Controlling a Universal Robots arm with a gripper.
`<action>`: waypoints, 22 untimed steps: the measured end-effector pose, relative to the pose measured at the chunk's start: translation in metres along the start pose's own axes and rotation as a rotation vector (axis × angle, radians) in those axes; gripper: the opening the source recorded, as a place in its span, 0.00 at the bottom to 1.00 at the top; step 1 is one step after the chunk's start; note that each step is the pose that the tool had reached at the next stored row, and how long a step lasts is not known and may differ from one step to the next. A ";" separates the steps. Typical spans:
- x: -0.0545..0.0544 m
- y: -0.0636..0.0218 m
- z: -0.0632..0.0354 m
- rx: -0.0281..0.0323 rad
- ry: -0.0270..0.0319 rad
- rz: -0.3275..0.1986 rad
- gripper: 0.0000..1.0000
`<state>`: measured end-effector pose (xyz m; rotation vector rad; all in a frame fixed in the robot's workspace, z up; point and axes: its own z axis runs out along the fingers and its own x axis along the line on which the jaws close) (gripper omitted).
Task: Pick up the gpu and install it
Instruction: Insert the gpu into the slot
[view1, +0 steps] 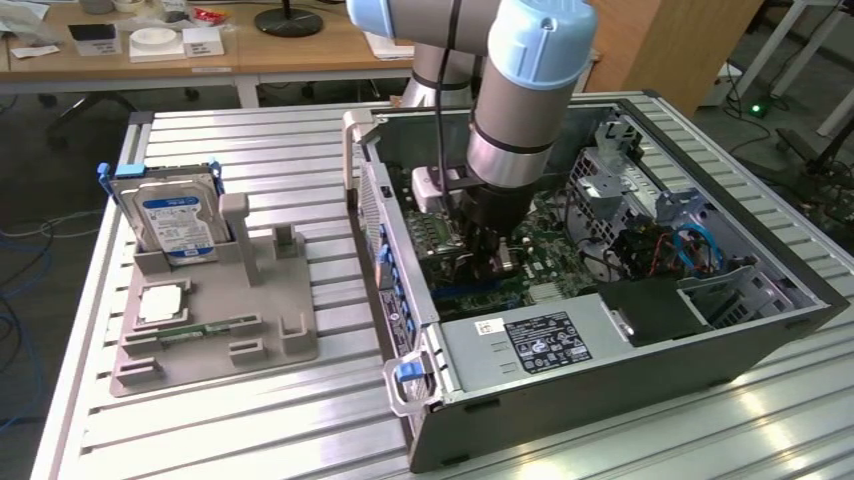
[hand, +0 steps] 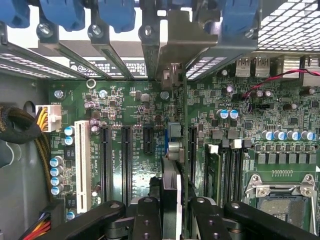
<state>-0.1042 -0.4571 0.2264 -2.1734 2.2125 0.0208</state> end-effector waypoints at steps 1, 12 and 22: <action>0.000 0.0002 -0.0005 0.0002 -0.0001 0.000 0.27; 0.000 0.0012 -0.0039 0.0003 0.0010 0.000 0.27; 0.001 0.0013 -0.0040 0.0005 0.0012 0.007 0.27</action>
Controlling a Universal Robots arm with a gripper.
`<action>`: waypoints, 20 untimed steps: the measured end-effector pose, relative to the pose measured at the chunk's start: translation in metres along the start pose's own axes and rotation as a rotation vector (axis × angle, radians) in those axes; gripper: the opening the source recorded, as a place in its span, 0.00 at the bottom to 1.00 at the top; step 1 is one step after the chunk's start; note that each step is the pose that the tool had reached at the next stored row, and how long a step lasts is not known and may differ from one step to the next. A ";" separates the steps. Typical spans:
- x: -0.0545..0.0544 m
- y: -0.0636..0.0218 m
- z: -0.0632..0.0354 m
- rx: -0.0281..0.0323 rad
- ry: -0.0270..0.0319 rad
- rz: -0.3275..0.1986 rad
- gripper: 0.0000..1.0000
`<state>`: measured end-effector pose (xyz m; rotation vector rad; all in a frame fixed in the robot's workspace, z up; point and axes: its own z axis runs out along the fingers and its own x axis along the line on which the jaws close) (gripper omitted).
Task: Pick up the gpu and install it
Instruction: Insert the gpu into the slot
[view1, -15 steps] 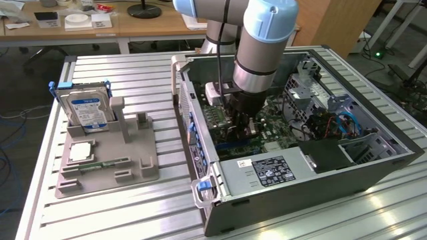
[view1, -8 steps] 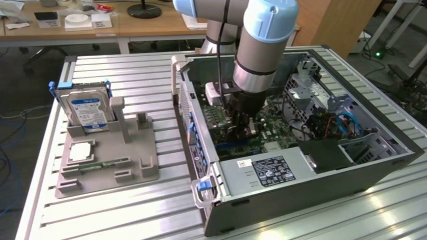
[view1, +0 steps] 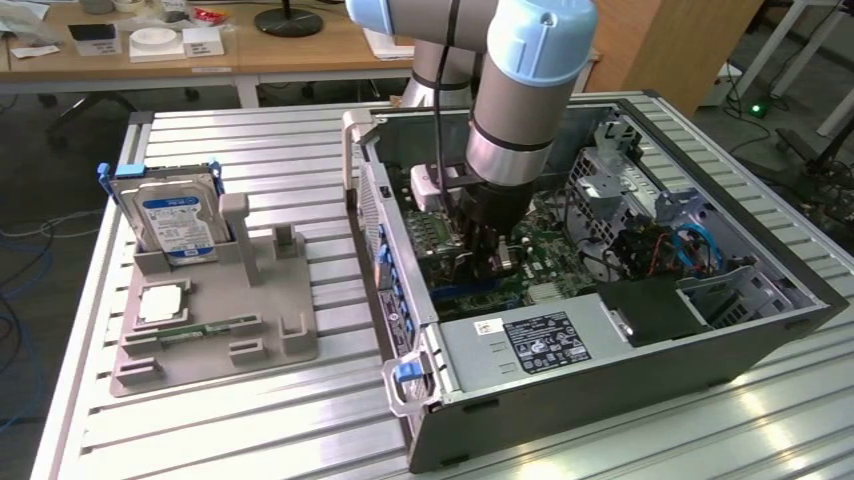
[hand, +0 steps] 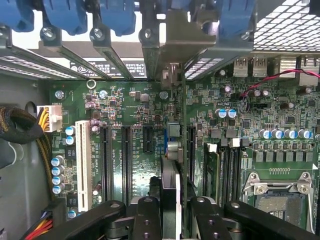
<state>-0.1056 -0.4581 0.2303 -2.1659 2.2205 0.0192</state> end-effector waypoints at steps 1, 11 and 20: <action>0.000 0.0000 0.0000 0.0000 0.0000 0.002 0.27; 0.001 -0.0001 0.0000 0.0006 0.0003 0.016 0.27; 0.001 -0.0001 0.0000 0.0009 0.0005 0.026 0.27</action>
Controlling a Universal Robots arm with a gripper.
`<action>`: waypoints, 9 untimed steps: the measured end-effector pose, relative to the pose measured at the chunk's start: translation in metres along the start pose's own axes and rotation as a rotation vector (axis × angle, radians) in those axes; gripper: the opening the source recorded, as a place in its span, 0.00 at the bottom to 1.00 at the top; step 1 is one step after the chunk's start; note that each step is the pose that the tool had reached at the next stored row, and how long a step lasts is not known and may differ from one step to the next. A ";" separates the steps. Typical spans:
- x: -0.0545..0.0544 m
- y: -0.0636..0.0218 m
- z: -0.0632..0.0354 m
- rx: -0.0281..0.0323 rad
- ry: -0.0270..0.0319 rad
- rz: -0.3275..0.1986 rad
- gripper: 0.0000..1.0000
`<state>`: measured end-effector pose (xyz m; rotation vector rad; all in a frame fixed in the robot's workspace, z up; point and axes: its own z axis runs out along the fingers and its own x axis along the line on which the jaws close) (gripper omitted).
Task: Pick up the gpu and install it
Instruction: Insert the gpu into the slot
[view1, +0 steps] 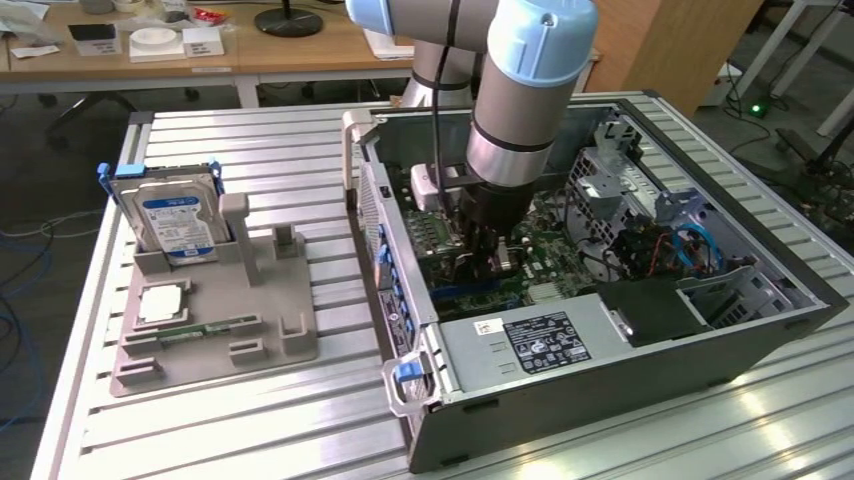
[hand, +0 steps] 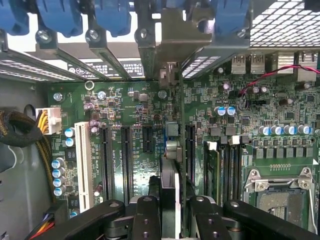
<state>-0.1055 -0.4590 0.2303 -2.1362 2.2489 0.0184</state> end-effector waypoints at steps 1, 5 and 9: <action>0.000 0.0000 0.0000 0.0001 0.0000 0.001 0.27; 0.000 0.0000 0.0000 0.0002 0.0000 0.004 0.27; 0.000 0.0000 0.0000 0.0005 0.0002 0.012 0.27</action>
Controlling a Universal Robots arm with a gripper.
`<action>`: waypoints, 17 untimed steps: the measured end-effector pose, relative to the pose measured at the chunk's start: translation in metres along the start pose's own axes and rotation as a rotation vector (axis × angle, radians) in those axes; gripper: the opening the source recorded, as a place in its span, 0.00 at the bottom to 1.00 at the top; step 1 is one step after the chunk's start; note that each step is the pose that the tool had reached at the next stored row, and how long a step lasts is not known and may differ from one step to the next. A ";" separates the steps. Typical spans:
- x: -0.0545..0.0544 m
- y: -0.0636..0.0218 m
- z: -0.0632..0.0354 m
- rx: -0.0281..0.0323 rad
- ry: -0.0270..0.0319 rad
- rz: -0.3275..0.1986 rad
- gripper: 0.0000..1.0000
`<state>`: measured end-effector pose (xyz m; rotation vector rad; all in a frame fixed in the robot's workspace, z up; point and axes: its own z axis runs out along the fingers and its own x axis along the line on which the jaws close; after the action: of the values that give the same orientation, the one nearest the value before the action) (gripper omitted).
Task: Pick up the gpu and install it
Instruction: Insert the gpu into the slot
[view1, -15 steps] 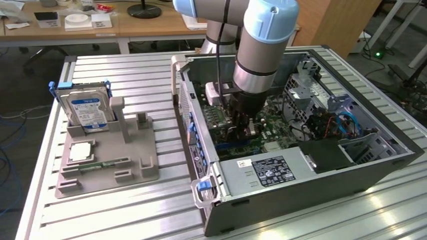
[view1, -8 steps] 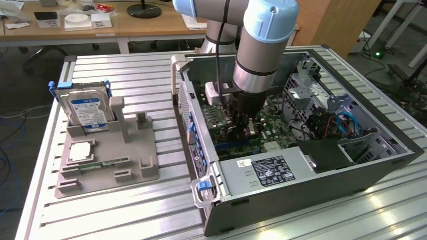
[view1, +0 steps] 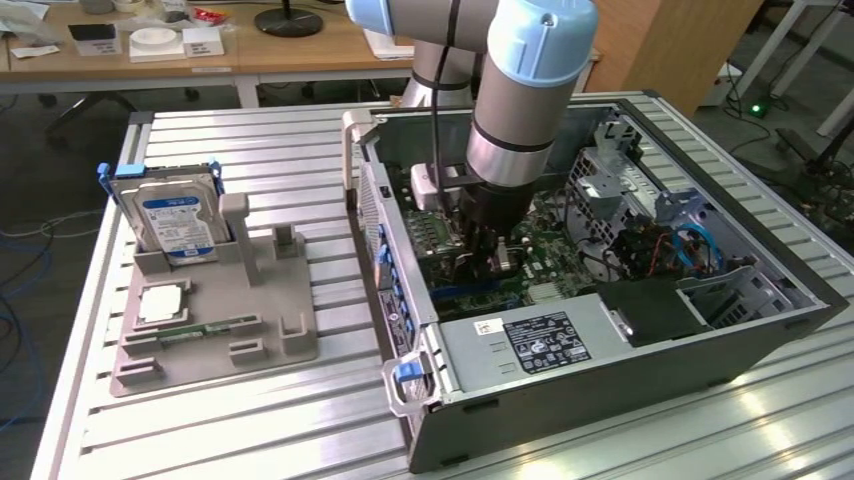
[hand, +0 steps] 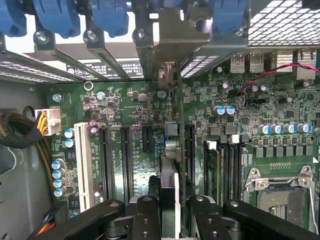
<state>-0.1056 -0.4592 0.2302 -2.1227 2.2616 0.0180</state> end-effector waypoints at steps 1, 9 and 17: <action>0.000 0.0000 0.0000 0.0001 0.0000 0.002 0.27; 0.000 0.0000 0.0000 0.0005 0.0003 0.014 0.27; 0.000 0.0000 0.0013 0.0005 0.0004 0.014 0.27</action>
<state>-0.1056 -0.4592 0.2289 -2.1065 2.2767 0.0174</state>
